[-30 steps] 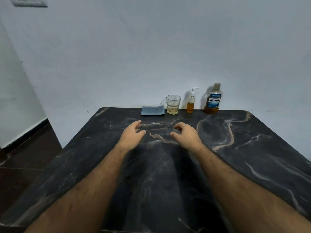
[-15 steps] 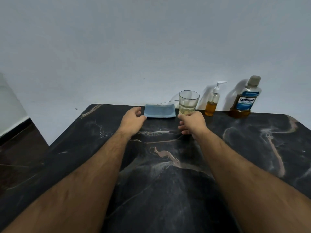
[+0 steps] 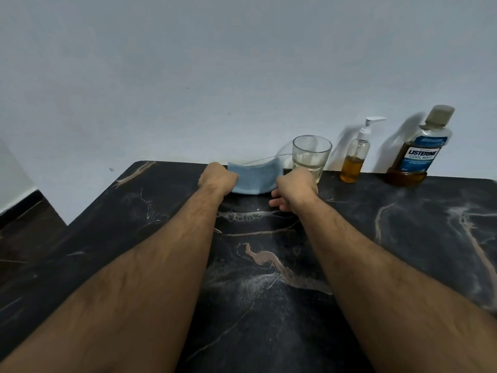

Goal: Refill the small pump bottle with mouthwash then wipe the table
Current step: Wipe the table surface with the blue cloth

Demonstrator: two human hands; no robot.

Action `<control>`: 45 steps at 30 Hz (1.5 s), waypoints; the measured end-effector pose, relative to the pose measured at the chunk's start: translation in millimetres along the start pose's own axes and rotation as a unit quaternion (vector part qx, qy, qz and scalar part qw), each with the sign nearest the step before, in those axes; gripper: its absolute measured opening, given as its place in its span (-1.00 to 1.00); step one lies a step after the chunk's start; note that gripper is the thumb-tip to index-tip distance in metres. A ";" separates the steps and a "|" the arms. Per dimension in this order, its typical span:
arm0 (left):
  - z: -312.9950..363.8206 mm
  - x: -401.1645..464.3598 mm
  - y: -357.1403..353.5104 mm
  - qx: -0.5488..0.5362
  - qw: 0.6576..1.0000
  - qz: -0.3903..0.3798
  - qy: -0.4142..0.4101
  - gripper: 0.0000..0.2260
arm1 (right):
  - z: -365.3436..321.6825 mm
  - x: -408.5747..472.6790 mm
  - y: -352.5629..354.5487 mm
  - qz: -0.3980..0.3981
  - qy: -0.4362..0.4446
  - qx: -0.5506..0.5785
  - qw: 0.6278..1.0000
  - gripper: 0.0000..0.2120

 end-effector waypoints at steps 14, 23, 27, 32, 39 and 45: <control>42.0 -193.3 37.9 -0.292 0.938 -0.176 -0.060 -0.98 | 28.0 -163.3 110.5 -0.002 0.051 0.349 0.936 -0.83; 43.6 -333.8 8.5 -0.392 0.887 -0.233 -0.070 -0.85 | 69.9 -272.6 171.8 0.005 0.033 0.448 0.893 -0.83; 24.8 -359.5 9.3 -0.381 0.885 -0.259 -0.067 -0.80 | 86.7 -299.6 191.6 0.030 0.038 0.409 0.911 -0.91; 1.5 -365.3 33.9 -0.309 0.917 -0.229 -0.106 -0.83 | 112.4 -319.6 211.9 0.029 0.031 0.315 0.948 -0.90; -30.1 -352.1 63.8 -0.255 0.949 -0.130 -0.134 -0.90 | 138.5 -320.9 222.0 0.028 0.081 0.082 0.993 -0.85; -62.6 -334.5 79.8 -0.252 0.957 -0.053 -0.134 -0.94 | 145.6 -312.9 205.6 0.027 0.143 -0.120 0.982 -0.75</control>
Point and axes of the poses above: each hand's wrist, its own x-axis towards the middle knuckle, its own y-axis out of the back of the hand, z = x × y, the point moved 4 cm from there along x, towards the middle knuckle, and after that the axes turned 3 degrees about -x, right-handed, at the moved point
